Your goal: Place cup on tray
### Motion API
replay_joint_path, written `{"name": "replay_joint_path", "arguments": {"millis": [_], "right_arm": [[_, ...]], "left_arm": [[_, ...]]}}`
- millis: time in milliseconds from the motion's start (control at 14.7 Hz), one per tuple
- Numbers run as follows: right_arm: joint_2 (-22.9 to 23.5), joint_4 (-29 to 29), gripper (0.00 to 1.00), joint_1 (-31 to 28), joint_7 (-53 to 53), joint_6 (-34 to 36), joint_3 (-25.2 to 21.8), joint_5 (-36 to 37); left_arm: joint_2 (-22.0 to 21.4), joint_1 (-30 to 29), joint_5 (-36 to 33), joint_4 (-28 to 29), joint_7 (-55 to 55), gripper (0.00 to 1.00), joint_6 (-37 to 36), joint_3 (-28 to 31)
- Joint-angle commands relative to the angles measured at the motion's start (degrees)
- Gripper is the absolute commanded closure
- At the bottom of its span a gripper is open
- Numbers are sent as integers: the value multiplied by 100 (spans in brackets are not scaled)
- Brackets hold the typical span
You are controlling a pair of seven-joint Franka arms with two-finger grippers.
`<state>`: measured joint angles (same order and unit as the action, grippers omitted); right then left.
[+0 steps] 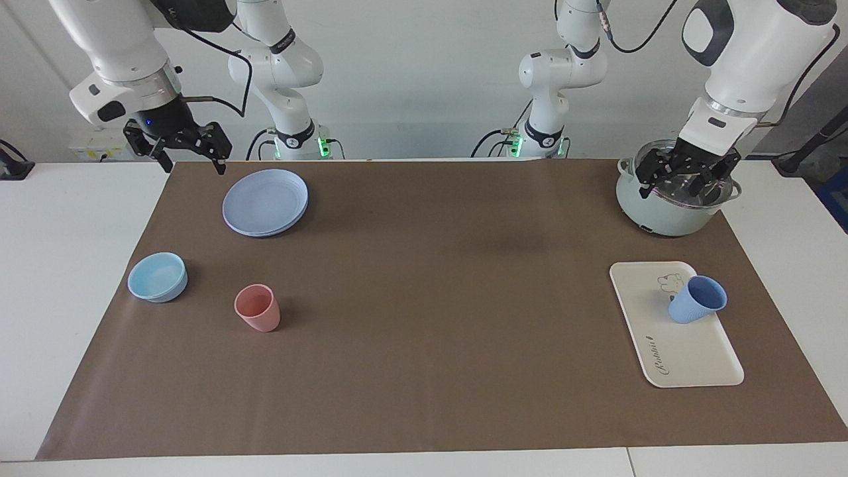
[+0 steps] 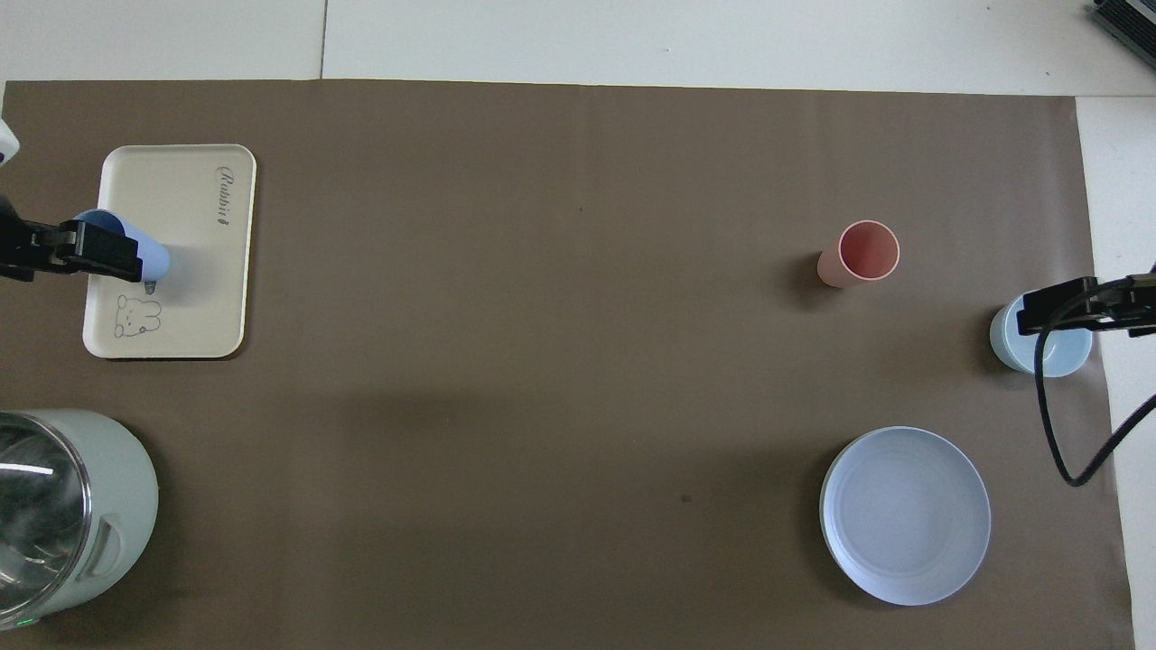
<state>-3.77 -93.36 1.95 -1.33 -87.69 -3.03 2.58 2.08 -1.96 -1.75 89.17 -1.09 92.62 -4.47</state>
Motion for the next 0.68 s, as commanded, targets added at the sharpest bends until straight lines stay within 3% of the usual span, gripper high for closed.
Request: {"name": "replay_joint_path", "arguments": {"millis": [0, 614], "right_arm": [[61, 117, 0, 16, -113, 120, 13, -56], [52, 108, 0, 16, -113, 138, 13, -56]], "left_arm": [[-155, -33, -106, 188, -85, 0, 160, -2], [-138, 11, -106, 162, -76, 0, 221, 7]]}}
